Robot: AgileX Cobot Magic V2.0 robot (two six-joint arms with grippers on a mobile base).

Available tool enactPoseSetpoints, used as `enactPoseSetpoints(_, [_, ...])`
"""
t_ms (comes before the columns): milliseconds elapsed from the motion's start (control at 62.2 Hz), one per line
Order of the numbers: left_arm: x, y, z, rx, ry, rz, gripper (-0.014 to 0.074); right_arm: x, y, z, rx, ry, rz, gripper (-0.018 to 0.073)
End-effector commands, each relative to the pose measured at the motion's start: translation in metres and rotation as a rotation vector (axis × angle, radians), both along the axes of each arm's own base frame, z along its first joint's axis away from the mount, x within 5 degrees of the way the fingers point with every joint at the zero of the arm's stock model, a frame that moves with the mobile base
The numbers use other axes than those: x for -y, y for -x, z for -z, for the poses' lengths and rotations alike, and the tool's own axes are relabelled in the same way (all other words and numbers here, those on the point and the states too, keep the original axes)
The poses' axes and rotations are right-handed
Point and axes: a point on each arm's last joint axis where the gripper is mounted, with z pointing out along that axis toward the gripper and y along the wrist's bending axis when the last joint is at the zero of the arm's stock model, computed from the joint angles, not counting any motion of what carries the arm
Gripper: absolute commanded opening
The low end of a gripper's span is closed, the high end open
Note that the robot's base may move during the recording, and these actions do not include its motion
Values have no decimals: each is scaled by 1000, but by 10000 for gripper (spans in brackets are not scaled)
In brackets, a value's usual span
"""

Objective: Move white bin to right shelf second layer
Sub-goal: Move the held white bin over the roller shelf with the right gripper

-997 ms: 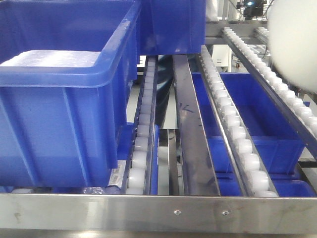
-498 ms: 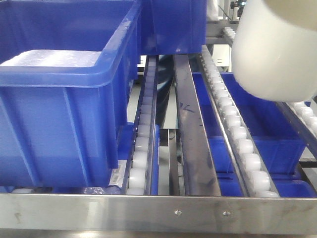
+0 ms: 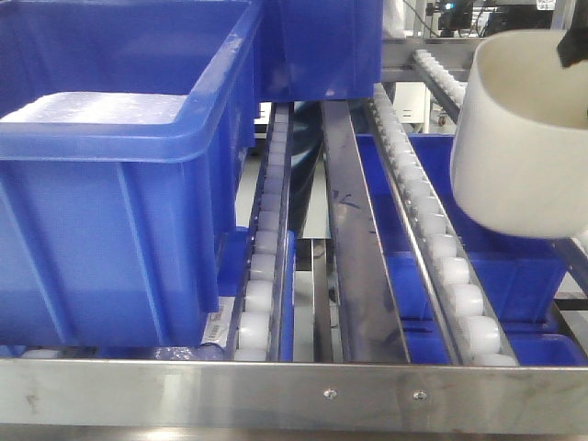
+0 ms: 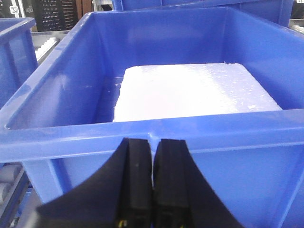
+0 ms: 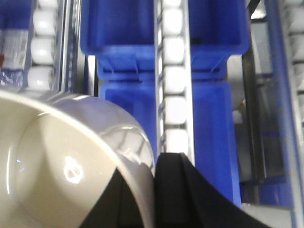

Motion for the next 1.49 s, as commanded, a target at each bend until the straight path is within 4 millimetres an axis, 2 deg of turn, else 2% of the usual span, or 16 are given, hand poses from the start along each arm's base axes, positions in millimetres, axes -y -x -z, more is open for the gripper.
enactPoseSetpoints(0, [0,0,4,60,19,-4,85,2,-5,-25,133,1,-2,56])
enactPoseSetpoints(289, [0,0,4,60,19,-4,85,2,-6,-20,105,3,-1,56])
enactPoseSetpoints(546, [0,0,4,60,19,-4,85,3,-15,2,22,12,0,56])
enactPoseSetpoints(739, [0,0,4,60,19,-4,85,5,-19,10,-4,19,4,56])
enactPoseSetpoints(1350, [0,0,4,60,19,-4,85,9,-22,16,-15,19,16,62])
enactPoseSetpoints(1414, [0,0,4,60,19,-4,85,9,-22,15,-9,18,16,102])
enactPoseSetpoints(1479, [0,0,4,60,19,-4,85,8,-22,13,2,16,14,211])
